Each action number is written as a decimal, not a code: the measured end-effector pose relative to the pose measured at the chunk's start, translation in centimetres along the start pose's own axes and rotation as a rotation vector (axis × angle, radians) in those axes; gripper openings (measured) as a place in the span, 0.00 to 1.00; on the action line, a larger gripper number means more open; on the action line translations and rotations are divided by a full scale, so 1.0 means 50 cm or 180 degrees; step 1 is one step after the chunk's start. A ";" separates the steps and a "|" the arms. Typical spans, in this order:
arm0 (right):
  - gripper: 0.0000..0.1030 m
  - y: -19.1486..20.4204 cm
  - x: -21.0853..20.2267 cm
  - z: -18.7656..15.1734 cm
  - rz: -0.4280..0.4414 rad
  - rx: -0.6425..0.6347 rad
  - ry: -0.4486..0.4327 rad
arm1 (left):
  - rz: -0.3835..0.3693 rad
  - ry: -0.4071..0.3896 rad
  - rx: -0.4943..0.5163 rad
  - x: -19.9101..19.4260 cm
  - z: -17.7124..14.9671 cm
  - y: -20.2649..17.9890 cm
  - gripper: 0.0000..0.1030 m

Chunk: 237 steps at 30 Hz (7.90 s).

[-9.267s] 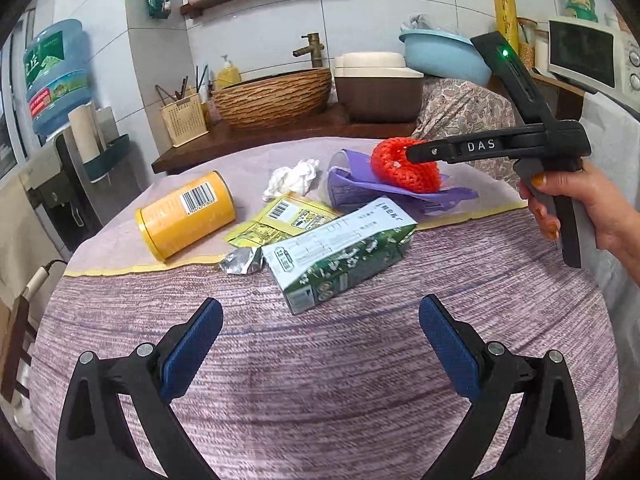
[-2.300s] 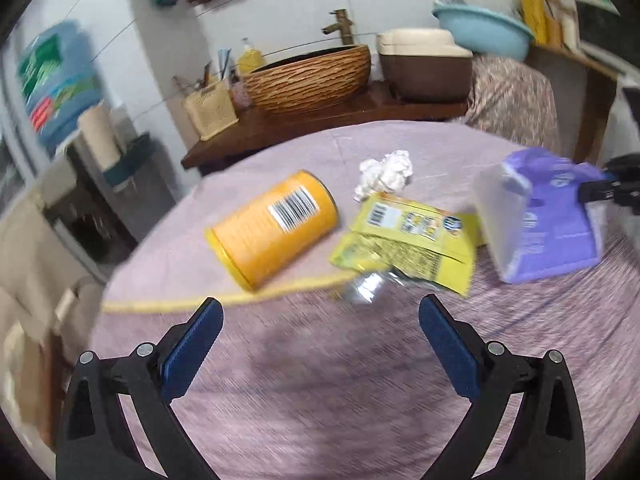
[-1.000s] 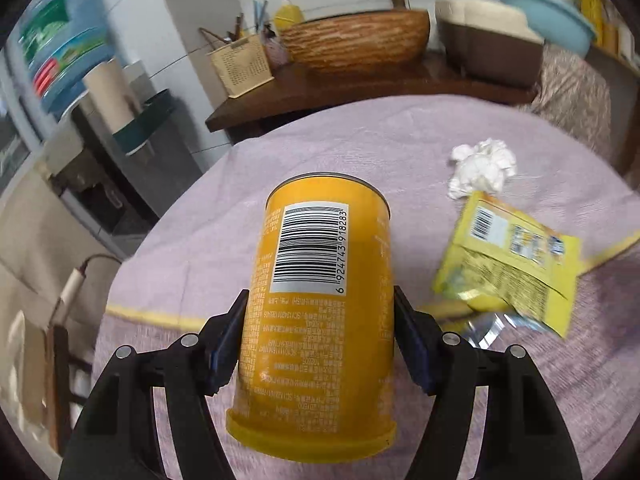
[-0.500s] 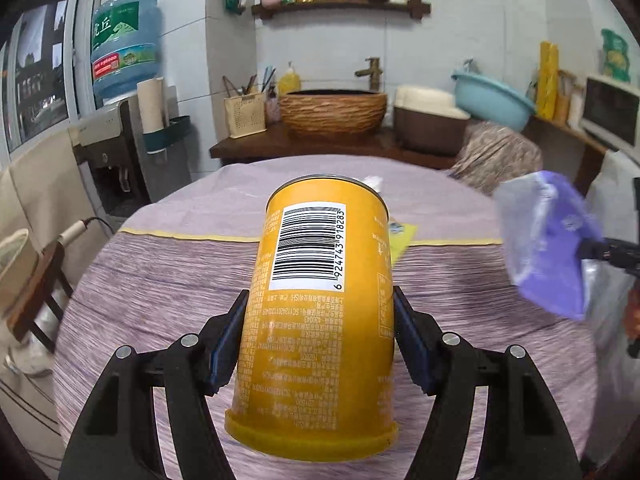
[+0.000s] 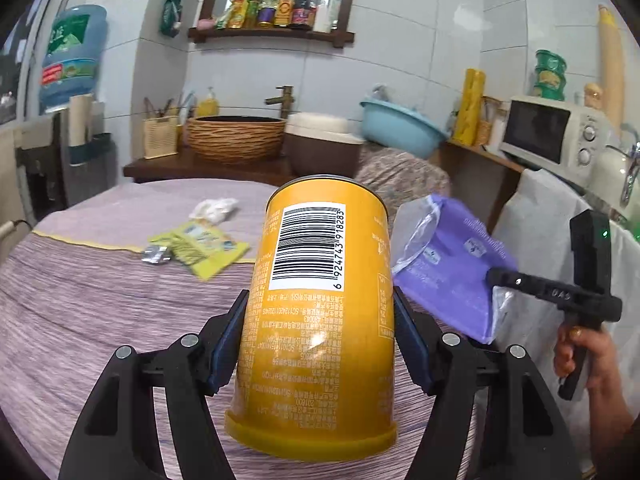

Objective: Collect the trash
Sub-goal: 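Carry the purple packet over the bin with the right gripper while the left lifts the can, then release the purple packet into the bin with the right gripper while the left drops the yellow can, then move both open grippers back over the table, then grasp the white crumpled tissue with the right gripper, then grasp the yellow snack bag with the left gripper and lift it, then drop the tissue into the bin with the right gripper while the left drops the snack bag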

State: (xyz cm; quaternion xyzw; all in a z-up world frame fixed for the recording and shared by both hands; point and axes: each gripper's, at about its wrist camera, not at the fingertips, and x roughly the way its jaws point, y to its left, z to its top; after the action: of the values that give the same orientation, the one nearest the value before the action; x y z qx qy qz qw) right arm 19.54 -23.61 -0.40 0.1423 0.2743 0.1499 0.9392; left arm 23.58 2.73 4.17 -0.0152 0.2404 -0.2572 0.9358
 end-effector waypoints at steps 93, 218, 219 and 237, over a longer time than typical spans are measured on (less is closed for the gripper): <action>0.94 -0.157 -0.255 0.009 -0.1783 -0.0073 -0.0785 | -0.0791 0.0419 0.0238 0.204 -0.081 -0.422 0.94; 0.39 0.230 0.204 0.115 0.0240 -0.0834 0.0111 | 0.0782 0.0260 -0.0337 0.071 0.058 0.218 0.03; 0.39 0.227 0.192 0.106 0.0223 -0.0834 0.0091 | 0.0793 0.0223 -0.0317 0.053 0.053 0.205 0.03; 0.39 0.071 -0.009 -0.035 -0.0342 -0.0391 -0.0133 | 0.0517 -0.0025 -0.0299 -0.045 -0.037 -0.018 0.03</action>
State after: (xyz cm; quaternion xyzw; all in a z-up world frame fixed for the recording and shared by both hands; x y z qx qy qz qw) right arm 17.50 -20.23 -0.36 0.0727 0.2521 0.1128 0.9583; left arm 20.59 3.22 3.68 -0.0405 0.2490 -0.1689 0.9528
